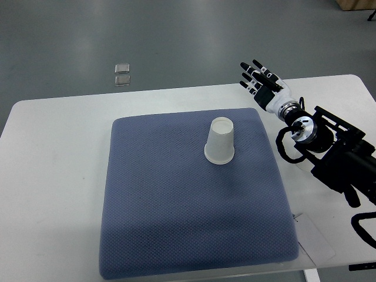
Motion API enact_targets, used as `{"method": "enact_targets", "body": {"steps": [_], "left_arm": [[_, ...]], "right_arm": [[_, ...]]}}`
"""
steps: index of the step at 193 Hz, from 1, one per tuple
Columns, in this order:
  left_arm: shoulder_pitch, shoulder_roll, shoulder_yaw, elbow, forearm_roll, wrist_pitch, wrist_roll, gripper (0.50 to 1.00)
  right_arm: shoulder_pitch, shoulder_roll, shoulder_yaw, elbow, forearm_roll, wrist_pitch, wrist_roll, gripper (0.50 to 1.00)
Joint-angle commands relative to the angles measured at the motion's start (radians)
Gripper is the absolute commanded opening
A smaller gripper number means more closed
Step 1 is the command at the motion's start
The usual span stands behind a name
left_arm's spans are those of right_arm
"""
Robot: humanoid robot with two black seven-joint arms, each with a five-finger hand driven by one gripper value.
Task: Stack paper cups
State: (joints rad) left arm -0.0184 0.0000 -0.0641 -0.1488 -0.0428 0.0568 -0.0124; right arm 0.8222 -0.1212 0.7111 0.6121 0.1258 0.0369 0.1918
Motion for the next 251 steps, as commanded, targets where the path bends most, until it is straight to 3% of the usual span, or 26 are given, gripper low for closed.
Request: {"method": "enact_targets", "body": {"steps": [1, 174, 200, 251], "left_arm": [[0.0, 0.0, 0.0, 0.0, 0.0, 0.0, 0.0, 1.0], [0.0, 0.0, 0.001, 0.009, -0.002, 0.0, 0.0, 1.0], [0.002, 0.0, 0.001, 0.008, -0.002, 0.0, 0.0, 1.0], [0.0, 0.0, 0.001, 0.009, -0.002, 0.0, 0.0, 1.0]], "right_arm": [[0.0, 0.0, -0.002, 0.0, 0.0, 0.001, 0.0, 0.915], [0.022, -0.005, -0.012, 0.011, -0.029, 0.006, -0.011, 0.915], [0.048, -0.017, -0.016, 0.021, -0.118, 0.052, -0.012, 0.915], [0.275, -0.199, -0.4, 0.031, -0.23, 0.06, -0.038, 0.915]]}}
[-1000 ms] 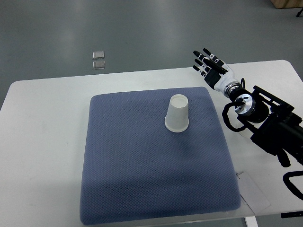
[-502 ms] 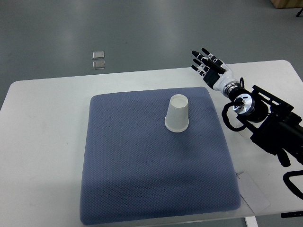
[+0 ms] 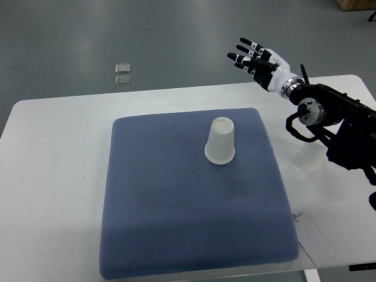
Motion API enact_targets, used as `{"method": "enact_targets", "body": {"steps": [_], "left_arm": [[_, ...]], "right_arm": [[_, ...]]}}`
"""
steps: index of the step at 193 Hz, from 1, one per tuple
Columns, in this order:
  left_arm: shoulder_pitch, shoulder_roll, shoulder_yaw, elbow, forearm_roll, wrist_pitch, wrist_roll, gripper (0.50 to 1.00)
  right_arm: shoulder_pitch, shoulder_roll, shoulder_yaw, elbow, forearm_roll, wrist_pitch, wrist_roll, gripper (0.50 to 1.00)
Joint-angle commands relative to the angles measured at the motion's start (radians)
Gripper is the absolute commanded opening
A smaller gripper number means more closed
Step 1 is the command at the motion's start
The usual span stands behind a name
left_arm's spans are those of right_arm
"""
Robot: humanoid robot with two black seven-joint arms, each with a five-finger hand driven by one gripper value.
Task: Stack paper cups
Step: 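Raise the right hand and move it above the second white cup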
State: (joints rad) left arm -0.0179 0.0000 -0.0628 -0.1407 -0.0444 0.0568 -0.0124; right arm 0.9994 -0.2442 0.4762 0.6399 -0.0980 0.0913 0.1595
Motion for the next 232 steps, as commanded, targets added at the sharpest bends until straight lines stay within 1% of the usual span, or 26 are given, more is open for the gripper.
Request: {"method": "enact_targets", "body": {"steps": [1, 23, 38, 46, 58, 71, 85, 96, 119, 137, 144, 150, 167, 184, 196, 232], "left_arm": [[-0.001, 0.0, 0.0, 0.001, 0.0, 0.0, 0.0, 1.0], [-0.001, 0.0, 0.0, 0.001, 0.0, 0.0, 0.0, 1.0], [-0.001, 0.0, 0.0, 0.001, 0.0, 0.0, 0.0, 1.0], [-0.001, 0.0, 0.0, 0.001, 0.0, 0.0, 0.0, 1.0], [-0.001, 0.0, 0.0, 0.001, 0.0, 0.0, 0.0, 1.0], [-0.001, 0.0, 0.0, 0.001, 0.0, 0.0, 0.0, 1.0], [-0.001, 0.0, 0.0, 0.001, 0.0, 0.0, 0.0, 1.0], [-0.001, 0.0, 0.0, 0.001, 0.0, 0.0, 0.0, 1.0], [-0.001, 0.0, 0.0, 0.001, 0.0, 0.0, 0.0, 1.0], [0.001, 0.0, 0.0, 0.0, 0.0, 0.0, 0.0, 1.0], [-0.001, 0.0, 0.0, 0.001, 0.0, 0.0, 0.0, 1.0], [-0.001, 0.0, 0.0, 0.001, 0.0, 0.0, 0.0, 1.0], [-0.001, 0.0, 0.001, 0.0, 0.0, 0.0, 0.0, 1.0], [-0.001, 0.0, 0.0, 0.001, 0.0, 0.0, 0.0, 1.0], [-0.001, 0.0, 0.0, 0.001, 0.0, 0.0, 0.0, 1.0], [0.001, 0.0, 0.001, 0.001, 0.0, 0.0, 0.0, 1.0]], "right_arm": [[0.108, -0.084, -0.183, 0.003, -0.008, 0.008, -0.008, 0.915], [0.229, -0.17, -0.407, 0.047, -0.015, 0.03, -0.021, 0.915], [0.349, -0.236, -0.597, 0.109, -0.035, 0.064, -0.032, 0.915], [0.41, -0.251, -0.698, 0.13, -0.066, 0.073, -0.038, 0.915], [0.498, -0.254, -0.843, 0.162, -0.124, 0.082, -0.041, 0.915], [0.617, -0.254, -1.036, 0.231, -0.221, 0.091, -0.051, 0.915], [0.722, -0.245, -1.189, 0.288, -0.278, 0.108, -0.063, 0.915], [0.801, -0.233, -1.306, 0.333, -0.31, 0.142, -0.084, 0.917], [0.964, -0.179, -1.513, 0.408, -0.354, 0.255, -0.133, 0.917], [1.045, -0.176, -1.591, 0.46, -0.401, 0.32, -0.159, 0.917], [1.078, -0.175, -1.616, 0.481, -0.425, 0.357, -0.169, 0.917], [1.093, -0.175, -1.627, 0.494, -0.434, 0.374, -0.169, 0.917], [1.148, -0.178, -1.645, 0.54, -0.439, 0.458, -0.17, 0.917], [1.174, -0.187, -1.645, 0.561, -0.437, 0.508, -0.17, 0.917], [1.177, -0.191, -1.645, 0.573, -0.436, 0.518, -0.17, 0.917], [1.173, -0.193, -1.645, 0.583, -0.434, 0.499, -0.17, 0.917]]}}
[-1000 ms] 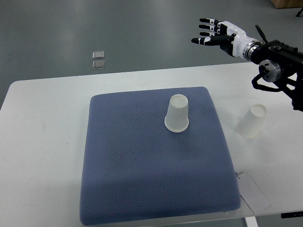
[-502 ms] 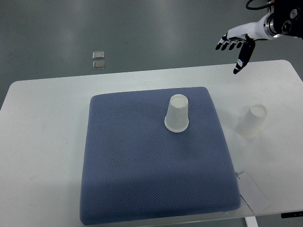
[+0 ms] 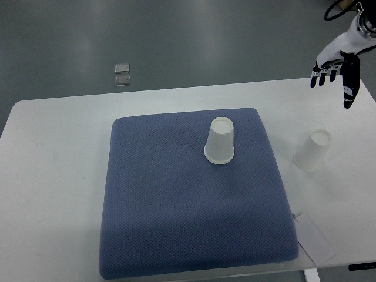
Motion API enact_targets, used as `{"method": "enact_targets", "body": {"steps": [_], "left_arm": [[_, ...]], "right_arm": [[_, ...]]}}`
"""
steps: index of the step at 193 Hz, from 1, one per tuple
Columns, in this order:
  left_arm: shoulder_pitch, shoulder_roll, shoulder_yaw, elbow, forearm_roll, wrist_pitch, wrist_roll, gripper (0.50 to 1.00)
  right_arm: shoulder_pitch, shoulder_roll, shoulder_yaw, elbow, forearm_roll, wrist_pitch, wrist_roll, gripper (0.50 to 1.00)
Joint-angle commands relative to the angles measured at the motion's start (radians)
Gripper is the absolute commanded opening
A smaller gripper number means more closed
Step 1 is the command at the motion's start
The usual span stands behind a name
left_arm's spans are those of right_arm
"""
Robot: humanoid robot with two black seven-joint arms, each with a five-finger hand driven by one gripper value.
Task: Stack paper cups
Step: 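Raise the right hand and move it above the second white cup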
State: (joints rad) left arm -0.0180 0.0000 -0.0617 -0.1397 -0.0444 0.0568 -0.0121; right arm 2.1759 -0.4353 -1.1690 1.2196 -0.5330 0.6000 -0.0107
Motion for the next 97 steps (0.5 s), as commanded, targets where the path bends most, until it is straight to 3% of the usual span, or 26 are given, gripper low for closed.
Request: {"method": "enact_targets", "body": {"steps": [1, 30, 97], "left_arm": [[0.0, 0.0, 0.0, 0.0, 0.0, 0.0, 0.0, 1.0], [0.001, 0.0, 0.0, 0.0, 0.0, 0.0, 0.0, 1.0], [0.001, 0.0, 0.0, 0.0, 0.0, 0.0, 0.0, 1.0]], "right_arm": [[-0.005, -0.002, 0.0, 0.003, 0.001, -0.011, 0.0, 0.917], [-0.028, 0.0, 0.002, 0.003, 0.001, -0.069, 0.0, 0.915], [-0.208, -0.008, 0.0, 0.003, 0.001, -0.313, -0.006, 0.913]]}}
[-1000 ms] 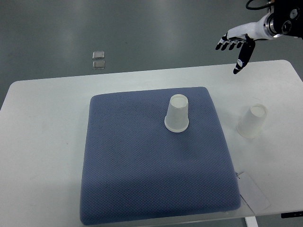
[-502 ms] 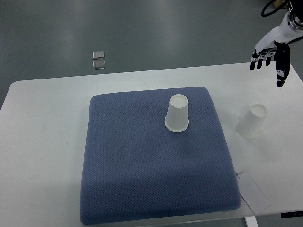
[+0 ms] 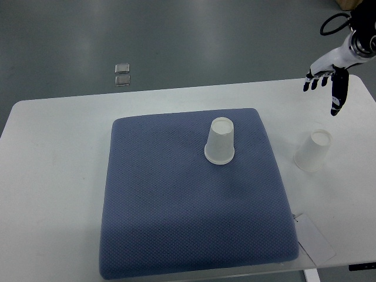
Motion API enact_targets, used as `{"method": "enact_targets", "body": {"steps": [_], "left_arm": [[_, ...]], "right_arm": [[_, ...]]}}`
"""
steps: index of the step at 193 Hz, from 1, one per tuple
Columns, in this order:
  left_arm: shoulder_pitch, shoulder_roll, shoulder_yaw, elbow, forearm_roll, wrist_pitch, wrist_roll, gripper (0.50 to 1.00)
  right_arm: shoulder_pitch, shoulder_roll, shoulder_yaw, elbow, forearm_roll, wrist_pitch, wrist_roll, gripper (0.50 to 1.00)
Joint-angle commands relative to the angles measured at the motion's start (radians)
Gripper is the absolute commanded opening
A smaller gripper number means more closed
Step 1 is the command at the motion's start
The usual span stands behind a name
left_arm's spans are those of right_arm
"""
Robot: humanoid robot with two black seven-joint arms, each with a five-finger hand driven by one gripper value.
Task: Stack paper cups
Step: 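Raise the right hand and move it above the second white cup, then lower the right hand around the second white cup and close fingers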
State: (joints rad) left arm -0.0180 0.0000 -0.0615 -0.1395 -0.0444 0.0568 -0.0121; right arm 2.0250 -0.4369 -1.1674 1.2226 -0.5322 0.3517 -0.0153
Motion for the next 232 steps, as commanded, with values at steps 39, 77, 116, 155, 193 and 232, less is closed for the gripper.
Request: {"method": "enact_targets", "body": {"steps": [39, 77, 116, 155, 193, 232], "left_arm": [[0.001, 0.0, 0.0, 0.0, 0.0, 0.0, 0.0, 1.0], [0.0, 0.0, 0.0, 0.0, 0.0, 0.0, 0.0, 1.0], [0.001, 0.0, 0.0, 0.0, 0.0, 0.0, 0.0, 1.0], [0.0, 0.0, 0.0, 0.0, 0.0, 0.0, 0.0, 1.0], [0.0, 0.0, 0.0, 0.0, 0.0, 0.0, 0.0, 1.0], [0.0, 0.0, 0.0, 0.0, 0.0, 0.0, 0.0, 1.0]], "right_arm": [[-0.157, -0.008, 0.003, -0.002, 0.003, -0.158, -0.02, 0.913], [-0.215, -0.008, 0.006, -0.011, 0.029, -0.227, -0.022, 0.913], [-0.25, -0.008, 0.006, -0.014, 0.057, -0.264, -0.022, 0.913], [-0.27, -0.006, 0.005, -0.014, 0.057, -0.28, -0.022, 0.913], [-0.29, -0.006, 0.005, -0.015, 0.057, -0.293, -0.022, 0.913], [-0.322, -0.003, 0.003, -0.015, 0.057, -0.338, -0.022, 0.903]]}}
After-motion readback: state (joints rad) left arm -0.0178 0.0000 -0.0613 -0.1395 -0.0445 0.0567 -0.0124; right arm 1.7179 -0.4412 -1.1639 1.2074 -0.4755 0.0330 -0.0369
